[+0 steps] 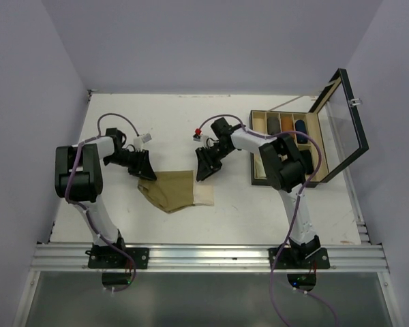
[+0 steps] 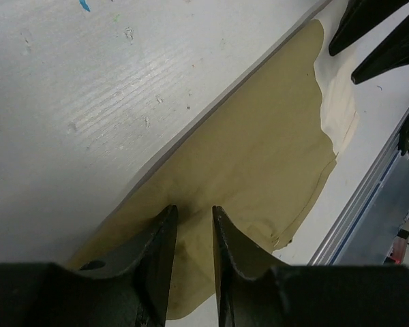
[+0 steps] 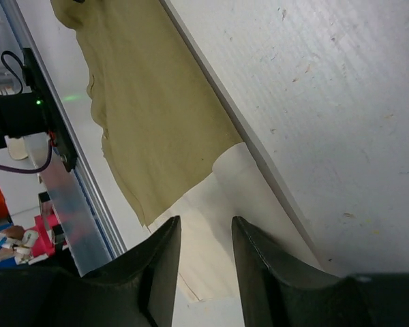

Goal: Roll the underwear
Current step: Fold the underwear

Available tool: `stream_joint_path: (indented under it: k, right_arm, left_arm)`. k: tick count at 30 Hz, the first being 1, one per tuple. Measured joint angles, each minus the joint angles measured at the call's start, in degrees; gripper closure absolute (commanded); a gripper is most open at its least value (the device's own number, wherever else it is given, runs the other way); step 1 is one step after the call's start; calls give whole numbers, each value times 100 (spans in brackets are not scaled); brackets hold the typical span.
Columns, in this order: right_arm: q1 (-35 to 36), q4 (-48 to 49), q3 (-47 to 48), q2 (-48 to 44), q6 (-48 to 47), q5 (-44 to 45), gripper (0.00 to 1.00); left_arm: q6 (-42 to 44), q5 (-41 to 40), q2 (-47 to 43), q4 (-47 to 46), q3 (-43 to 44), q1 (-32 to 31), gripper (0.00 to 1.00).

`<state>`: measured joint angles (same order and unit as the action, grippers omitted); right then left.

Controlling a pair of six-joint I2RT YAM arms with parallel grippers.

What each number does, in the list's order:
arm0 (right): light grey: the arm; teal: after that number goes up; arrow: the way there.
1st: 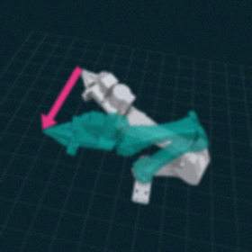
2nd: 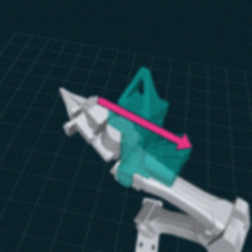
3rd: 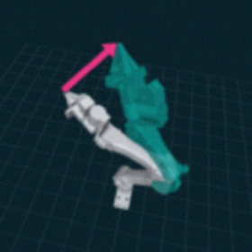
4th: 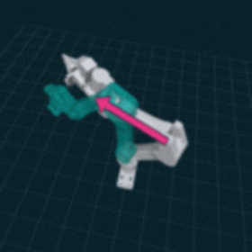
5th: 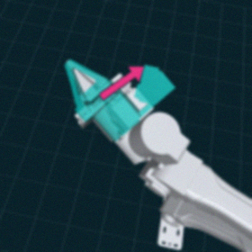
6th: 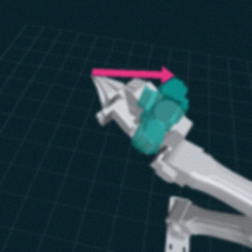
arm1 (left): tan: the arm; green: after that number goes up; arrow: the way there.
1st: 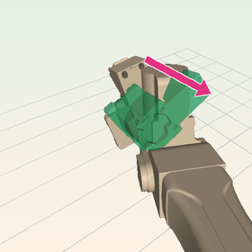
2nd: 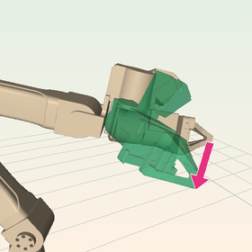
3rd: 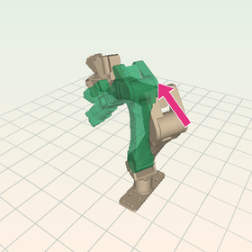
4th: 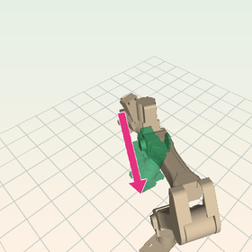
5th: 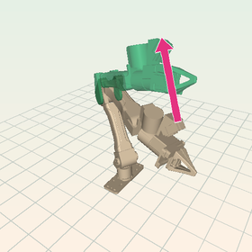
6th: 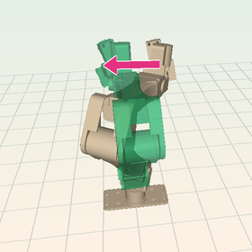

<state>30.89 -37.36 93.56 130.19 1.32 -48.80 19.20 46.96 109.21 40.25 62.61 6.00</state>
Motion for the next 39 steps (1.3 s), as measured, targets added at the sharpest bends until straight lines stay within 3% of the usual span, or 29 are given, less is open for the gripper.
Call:
stream_joint_path:
  k: [4, 8, 15, 20, 26, 30, 35, 39]
  right_arm:
    - [-131, -269, 367, 188, -258, -11, 65]
    - [-210, -503, 511, 142, -684, 107, 68]
    - [-44, -514, -308, -951, -782, -127, 71]
    - [341, -184, -769, -1220, -662, -341, 78]
    - [315, 26, -1362, -654, -492, -168, 82]
    - [264, 109, -1554, -634, -267, -363, 82]
    - [286, 125, -1580, -964, -407, -107, 69]
    - [282, 39, -1617, -2037, -1283, 232, 58]
  left_arm:
    - [229, 61, 79, 254, 247, 20, 60]
    - [1132, 133, -2, 765, 697, 31, 56]
    - [2199, 481, -1078, 1467, 612, -361, 62]
    - [2087, 562, -765, 1429, -63, -560, 66]
    - [1714, 509, 485, 1438, 68, -315, 71]
    - [1558, 393, 494, 1480, 127, -247, 68]
    - [1978, 149, 37, 1401, 236, -201, 54]
    - [2544, -50, -1255, 1202, 243, -214, 49]
